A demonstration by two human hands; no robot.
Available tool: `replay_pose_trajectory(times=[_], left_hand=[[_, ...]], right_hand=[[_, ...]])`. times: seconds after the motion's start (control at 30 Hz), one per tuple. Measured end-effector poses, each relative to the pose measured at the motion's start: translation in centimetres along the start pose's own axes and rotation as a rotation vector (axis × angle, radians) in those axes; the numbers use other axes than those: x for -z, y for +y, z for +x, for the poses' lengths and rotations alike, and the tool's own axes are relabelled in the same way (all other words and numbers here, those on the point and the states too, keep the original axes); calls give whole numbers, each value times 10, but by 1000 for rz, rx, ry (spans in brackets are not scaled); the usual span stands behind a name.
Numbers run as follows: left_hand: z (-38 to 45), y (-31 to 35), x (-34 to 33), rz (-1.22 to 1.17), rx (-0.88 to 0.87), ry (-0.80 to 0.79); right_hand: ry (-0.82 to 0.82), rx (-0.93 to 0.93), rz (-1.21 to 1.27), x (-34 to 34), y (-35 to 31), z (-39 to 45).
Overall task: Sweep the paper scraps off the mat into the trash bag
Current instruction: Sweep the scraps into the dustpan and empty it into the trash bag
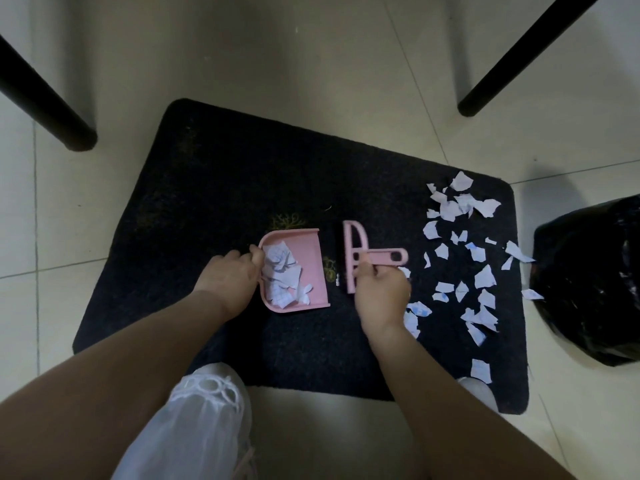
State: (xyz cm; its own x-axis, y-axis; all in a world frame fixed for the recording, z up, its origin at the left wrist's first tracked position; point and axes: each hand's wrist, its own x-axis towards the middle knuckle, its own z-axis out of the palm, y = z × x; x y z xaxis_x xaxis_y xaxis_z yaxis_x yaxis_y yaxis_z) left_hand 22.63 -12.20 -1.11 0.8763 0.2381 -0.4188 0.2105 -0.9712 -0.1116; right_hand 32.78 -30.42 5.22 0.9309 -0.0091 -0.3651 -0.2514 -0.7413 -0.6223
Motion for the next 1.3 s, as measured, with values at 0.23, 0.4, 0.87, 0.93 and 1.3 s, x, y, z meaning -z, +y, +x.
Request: replay_pose_trajectory(times=[0.23, 0.4, 0.87, 0.93, 1.3], left_hand=[[0, 0, 0, 7, -3, 1], [0, 0, 0, 2, -4, -1], [2, 1, -3, -10, 5, 3], [1, 0, -4, -12, 12, 2], [0, 1, -2, -12, 9, 12]], right_hand=[[20, -29, -210, -4, 16, 4], [-123, -131, 116, -18, 6, -15], [251, -480, 544, -1, 4, 12], [220, -558, 588, -10, 9, 3], [205, -624, 832, -3, 1, -7]])
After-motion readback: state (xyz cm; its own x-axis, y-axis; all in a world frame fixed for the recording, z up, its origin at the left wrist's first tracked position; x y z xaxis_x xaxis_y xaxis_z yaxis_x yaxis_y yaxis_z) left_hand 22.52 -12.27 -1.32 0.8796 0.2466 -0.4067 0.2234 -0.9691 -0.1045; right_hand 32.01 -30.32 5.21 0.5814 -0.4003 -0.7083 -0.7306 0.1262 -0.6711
